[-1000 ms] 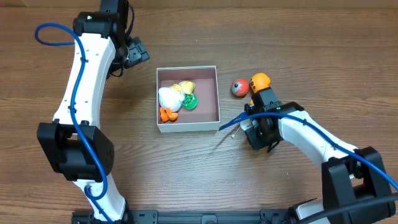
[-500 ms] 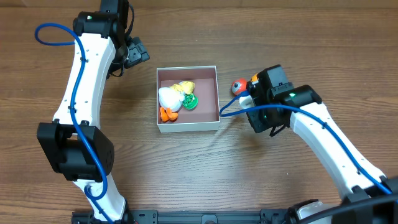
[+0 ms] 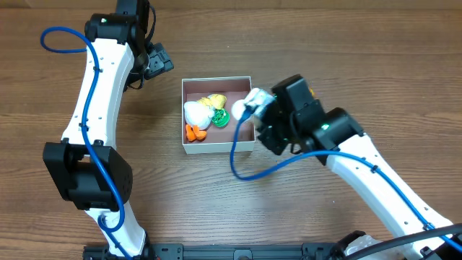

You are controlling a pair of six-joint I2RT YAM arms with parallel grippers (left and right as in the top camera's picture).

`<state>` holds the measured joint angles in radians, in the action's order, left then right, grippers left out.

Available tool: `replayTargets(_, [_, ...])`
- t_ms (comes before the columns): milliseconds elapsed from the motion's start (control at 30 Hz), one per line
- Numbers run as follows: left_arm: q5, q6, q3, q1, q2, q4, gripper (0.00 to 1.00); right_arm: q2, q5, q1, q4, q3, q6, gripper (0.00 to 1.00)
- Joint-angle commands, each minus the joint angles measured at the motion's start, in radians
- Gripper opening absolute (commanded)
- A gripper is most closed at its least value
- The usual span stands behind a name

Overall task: Pack container
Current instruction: 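Lift the paddle toy and carry it over the box, then lower the paddle into the box, open the right gripper, withdraw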

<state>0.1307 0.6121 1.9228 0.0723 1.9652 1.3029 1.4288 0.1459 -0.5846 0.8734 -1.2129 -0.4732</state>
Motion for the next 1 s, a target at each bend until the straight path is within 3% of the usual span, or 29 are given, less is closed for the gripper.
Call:
replayTargets(0, [-0.008, 0.019, 0.010, 0.000, -0.024, 0.002, 1.00, -0.013, 0.025, -0.072, -0.065, -0.030, -0.130, 0.10])
replayTargets(467, [-0.008, 0.019, 0.010, 0.000, -0.024, 0.002, 1.00, 0.117, 0.040, -0.154, -0.171, -0.030, -0.299, 0.09])
replayTargets(967, [-0.008, 0.019, 0.010, 0.000, -0.024, 0.002, 1.00, 0.249, 0.039, -0.153, -0.256, -0.030, -0.318, 0.10])
